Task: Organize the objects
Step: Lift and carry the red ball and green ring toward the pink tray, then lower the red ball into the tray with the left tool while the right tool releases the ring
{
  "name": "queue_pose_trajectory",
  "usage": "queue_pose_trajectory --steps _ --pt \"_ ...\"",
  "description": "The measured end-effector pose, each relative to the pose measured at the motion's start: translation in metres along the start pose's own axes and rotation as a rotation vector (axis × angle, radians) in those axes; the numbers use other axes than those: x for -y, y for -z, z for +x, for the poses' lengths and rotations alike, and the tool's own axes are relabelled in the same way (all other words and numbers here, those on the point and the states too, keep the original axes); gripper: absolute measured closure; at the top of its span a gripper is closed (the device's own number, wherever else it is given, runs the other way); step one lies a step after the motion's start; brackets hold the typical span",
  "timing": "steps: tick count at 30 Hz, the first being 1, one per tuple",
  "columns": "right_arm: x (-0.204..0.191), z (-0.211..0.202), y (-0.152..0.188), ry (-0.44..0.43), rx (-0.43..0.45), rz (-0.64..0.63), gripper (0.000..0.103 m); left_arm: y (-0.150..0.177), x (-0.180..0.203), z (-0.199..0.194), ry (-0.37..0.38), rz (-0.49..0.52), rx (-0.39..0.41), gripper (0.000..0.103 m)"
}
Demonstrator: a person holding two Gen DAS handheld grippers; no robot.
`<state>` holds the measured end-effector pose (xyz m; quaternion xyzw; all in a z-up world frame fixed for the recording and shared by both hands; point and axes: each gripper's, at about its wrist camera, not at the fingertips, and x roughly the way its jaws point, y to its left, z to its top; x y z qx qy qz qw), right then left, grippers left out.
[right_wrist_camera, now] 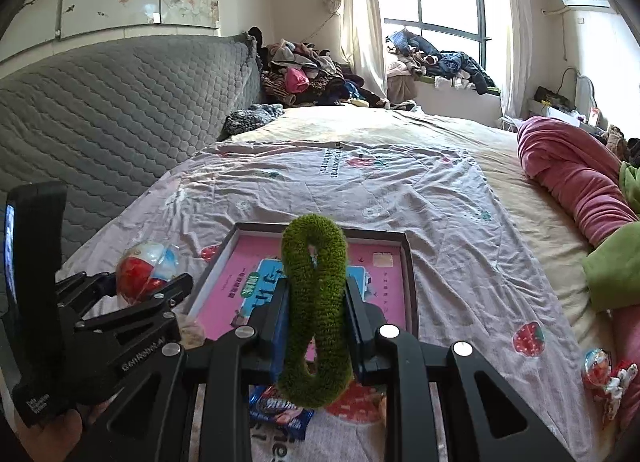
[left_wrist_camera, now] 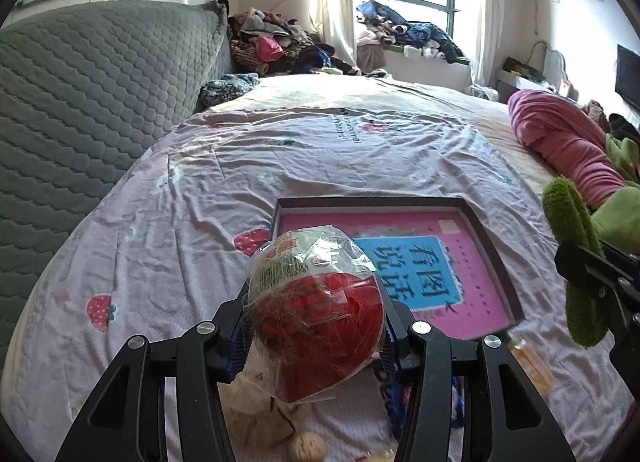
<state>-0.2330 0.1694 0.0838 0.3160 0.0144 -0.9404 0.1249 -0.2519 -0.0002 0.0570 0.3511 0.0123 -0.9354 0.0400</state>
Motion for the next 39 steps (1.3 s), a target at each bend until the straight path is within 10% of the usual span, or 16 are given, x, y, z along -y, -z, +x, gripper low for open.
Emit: queue_pose_trajectory --steps 39 --pt "0.037 0.206 0.003 0.03 -0.201 0.0 0.077 -0.031 0.015 0.184 -0.02 -0.005 -0.13 0.05"
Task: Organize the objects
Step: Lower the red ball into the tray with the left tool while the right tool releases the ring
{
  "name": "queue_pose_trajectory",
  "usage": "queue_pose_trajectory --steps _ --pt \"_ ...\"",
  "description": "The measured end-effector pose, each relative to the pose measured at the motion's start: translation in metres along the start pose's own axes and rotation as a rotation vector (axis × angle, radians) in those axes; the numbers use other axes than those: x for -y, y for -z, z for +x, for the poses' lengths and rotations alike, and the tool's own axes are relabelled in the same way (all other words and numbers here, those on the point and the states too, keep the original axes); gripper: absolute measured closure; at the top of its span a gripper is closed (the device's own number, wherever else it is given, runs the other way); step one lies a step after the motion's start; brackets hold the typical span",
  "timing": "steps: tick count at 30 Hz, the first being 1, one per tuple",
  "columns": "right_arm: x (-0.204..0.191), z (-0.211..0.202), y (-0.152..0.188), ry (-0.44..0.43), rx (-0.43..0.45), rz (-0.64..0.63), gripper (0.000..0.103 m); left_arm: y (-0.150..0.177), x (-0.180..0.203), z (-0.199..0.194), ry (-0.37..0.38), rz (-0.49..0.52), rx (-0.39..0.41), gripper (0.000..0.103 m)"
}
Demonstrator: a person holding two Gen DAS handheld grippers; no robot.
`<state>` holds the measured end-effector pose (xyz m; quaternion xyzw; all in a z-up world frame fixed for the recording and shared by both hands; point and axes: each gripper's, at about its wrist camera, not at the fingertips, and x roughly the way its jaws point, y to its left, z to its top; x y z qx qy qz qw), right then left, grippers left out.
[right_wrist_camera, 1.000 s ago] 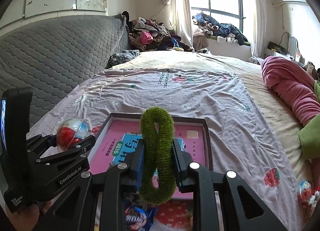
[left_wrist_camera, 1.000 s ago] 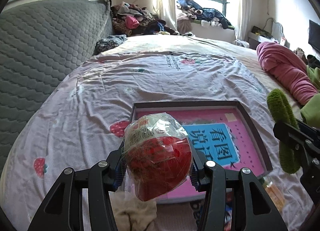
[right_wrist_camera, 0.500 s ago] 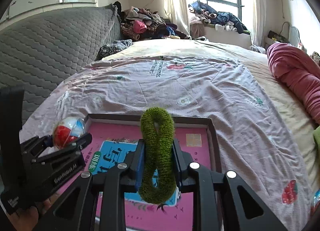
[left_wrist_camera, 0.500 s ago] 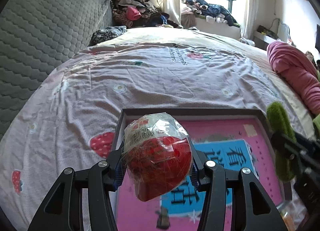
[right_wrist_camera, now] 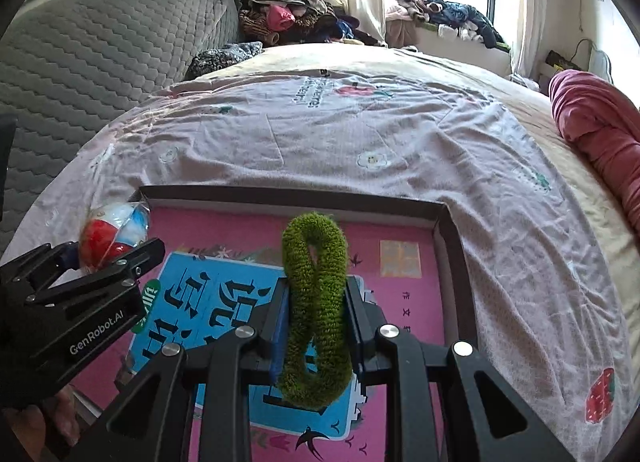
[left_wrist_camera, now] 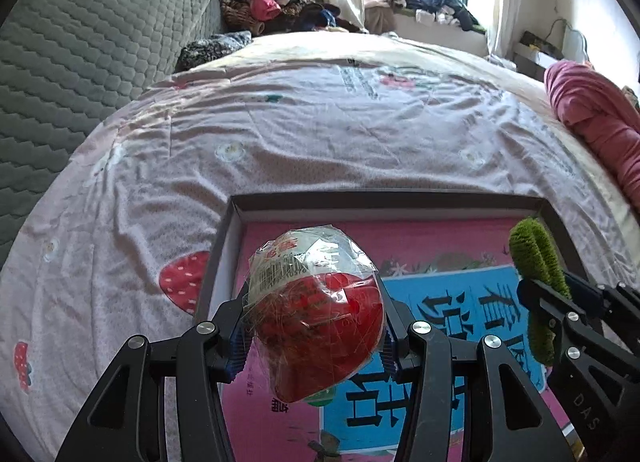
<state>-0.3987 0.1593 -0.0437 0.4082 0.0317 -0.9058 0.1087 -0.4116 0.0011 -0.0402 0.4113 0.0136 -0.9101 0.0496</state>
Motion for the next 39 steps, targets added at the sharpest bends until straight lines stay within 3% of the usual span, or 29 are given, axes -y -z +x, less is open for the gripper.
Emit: queue_pose_trajectory --steps 11,24,30,33,39 --pt "0.006 0.017 0.006 0.005 -0.067 0.021 0.076 0.01 0.007 0.022 -0.006 0.03 -0.077 0.048" --pt "0.004 0.019 0.009 -0.008 -0.077 0.019 0.074 0.012 0.004 0.022 -0.015 0.032 -0.082 0.047" --pt "0.005 0.022 0.009 -0.016 -0.098 0.026 0.065 0.011 0.0 0.019 0.01 0.016 -0.079 0.037" --pt "0.005 0.019 0.009 -0.015 -0.093 0.024 0.056 0.01 -0.001 0.014 0.013 0.011 -0.065 0.03" --pt "0.01 0.011 0.007 -0.027 -0.071 0.043 0.048 0.006 -0.007 0.002 0.037 -0.012 -0.042 0.026"
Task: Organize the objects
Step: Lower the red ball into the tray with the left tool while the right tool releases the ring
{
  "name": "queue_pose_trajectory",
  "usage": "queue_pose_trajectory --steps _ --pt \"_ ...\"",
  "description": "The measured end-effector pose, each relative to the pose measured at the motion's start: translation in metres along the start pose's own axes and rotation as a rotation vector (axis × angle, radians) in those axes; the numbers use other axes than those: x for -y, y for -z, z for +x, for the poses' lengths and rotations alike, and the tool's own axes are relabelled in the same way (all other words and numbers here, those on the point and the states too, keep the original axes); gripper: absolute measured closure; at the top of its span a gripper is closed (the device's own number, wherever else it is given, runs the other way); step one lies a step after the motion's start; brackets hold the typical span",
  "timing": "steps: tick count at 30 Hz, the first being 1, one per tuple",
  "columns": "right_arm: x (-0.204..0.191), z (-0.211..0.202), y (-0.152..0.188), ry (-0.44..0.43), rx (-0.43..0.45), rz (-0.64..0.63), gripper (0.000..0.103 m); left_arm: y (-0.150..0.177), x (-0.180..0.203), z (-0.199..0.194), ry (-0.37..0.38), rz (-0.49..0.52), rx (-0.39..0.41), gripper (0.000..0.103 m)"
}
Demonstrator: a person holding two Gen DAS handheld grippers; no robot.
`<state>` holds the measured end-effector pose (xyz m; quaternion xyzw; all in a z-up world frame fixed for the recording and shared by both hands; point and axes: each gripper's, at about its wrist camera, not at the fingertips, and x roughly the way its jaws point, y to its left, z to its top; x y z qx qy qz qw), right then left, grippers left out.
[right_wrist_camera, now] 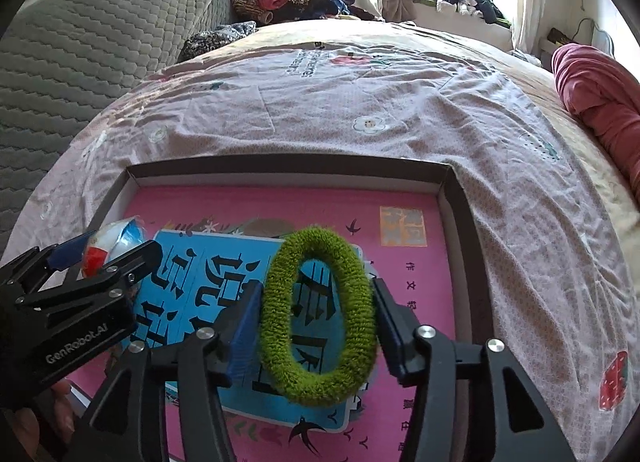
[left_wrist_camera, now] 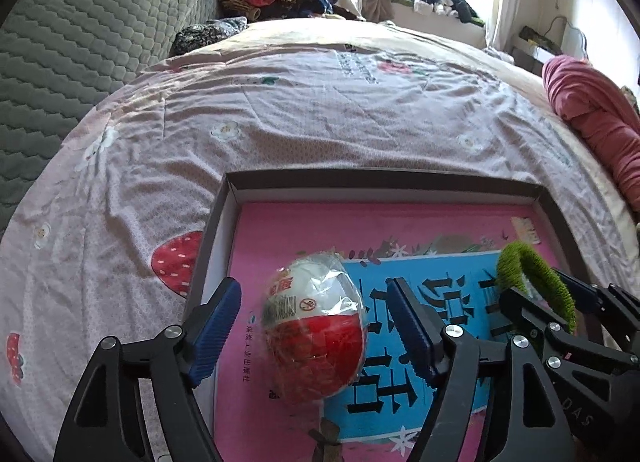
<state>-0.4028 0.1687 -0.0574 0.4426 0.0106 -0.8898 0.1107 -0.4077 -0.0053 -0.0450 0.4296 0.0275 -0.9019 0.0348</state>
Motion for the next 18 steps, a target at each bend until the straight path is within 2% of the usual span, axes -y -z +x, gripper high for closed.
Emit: queue_pose_trajectory --steps 2,7,11,15,18 --pt "0.002 -0.006 -0.001 -0.002 0.013 0.005 0.045 -0.003 -0.003 -0.006 0.009 -0.012 0.01 0.026" --pt "0.005 -0.025 -0.005 -0.014 0.06 0.016 0.027 -0.007 -0.011 -0.025 0.015 -0.035 0.052 0.021" --pt "0.004 -0.047 -0.007 -0.01 0.097 0.012 0.024 -0.008 -0.016 -0.042 0.009 -0.042 0.076 0.019" --pt "0.0 -0.077 -0.008 -0.01 0.148 0.001 0.016 -0.006 -0.018 -0.062 0.018 -0.051 0.106 0.018" --pt "-0.004 -0.106 -0.004 -0.007 0.19 -0.001 0.014 0.0 -0.02 -0.081 0.011 -0.044 0.118 0.018"
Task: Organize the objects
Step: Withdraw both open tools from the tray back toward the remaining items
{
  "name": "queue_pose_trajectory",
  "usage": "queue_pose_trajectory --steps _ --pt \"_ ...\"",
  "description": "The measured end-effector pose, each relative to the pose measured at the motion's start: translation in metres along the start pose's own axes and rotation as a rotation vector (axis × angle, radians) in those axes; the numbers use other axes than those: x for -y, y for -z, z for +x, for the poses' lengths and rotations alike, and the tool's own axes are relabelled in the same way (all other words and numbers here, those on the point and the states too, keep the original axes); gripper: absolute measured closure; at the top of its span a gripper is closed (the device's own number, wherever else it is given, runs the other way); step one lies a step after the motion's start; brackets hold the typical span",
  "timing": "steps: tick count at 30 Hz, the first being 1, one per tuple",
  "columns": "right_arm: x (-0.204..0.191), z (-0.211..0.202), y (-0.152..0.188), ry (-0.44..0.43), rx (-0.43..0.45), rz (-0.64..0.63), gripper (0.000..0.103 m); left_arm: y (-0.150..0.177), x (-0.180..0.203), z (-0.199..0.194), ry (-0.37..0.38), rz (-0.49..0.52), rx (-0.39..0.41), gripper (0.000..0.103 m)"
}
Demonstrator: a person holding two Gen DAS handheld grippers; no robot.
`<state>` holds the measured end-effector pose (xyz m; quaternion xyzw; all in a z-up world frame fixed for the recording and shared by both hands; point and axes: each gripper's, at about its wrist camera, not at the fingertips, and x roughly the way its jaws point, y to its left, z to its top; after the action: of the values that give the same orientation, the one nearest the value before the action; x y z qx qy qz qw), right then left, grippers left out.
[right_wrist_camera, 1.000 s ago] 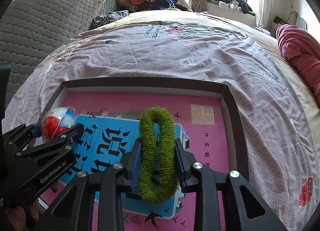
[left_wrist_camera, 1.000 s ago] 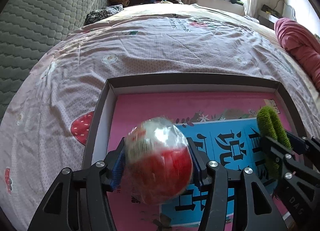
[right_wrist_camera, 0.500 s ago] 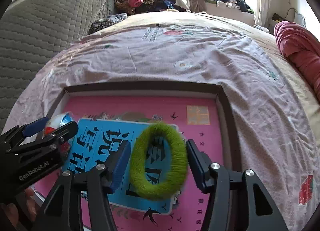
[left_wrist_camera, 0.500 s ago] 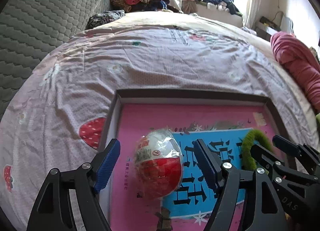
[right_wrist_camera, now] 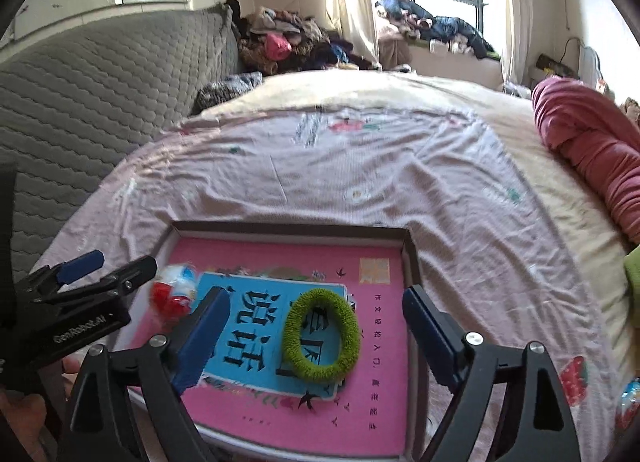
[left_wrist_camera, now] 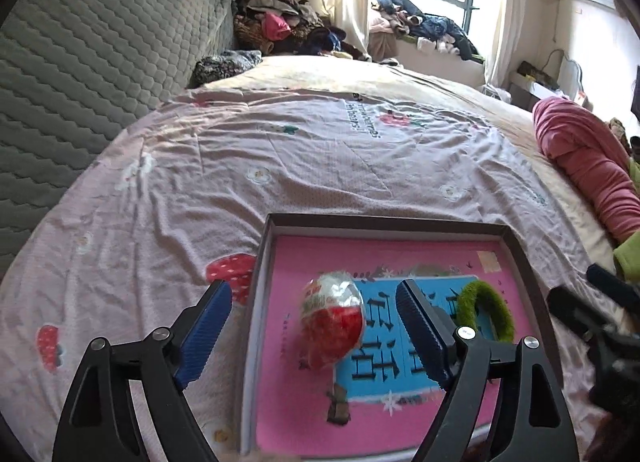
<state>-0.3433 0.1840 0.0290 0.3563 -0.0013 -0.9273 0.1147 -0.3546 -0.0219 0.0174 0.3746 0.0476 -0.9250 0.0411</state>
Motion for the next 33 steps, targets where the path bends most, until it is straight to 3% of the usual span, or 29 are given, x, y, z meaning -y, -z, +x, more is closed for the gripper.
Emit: queue_pose_trajectory --steps 8,33 --pt "-0.019 -0.054 0.003 0.022 0.022 -0.04 0.009 0.006 -0.006 -0.06 -0.047 0.012 0.029 0.016" --pt "-0.062 -0.198 0.031 0.052 0.073 -0.077 0.002 0.044 -0.032 -0.21 -0.056 0.022 0.093 0.015"
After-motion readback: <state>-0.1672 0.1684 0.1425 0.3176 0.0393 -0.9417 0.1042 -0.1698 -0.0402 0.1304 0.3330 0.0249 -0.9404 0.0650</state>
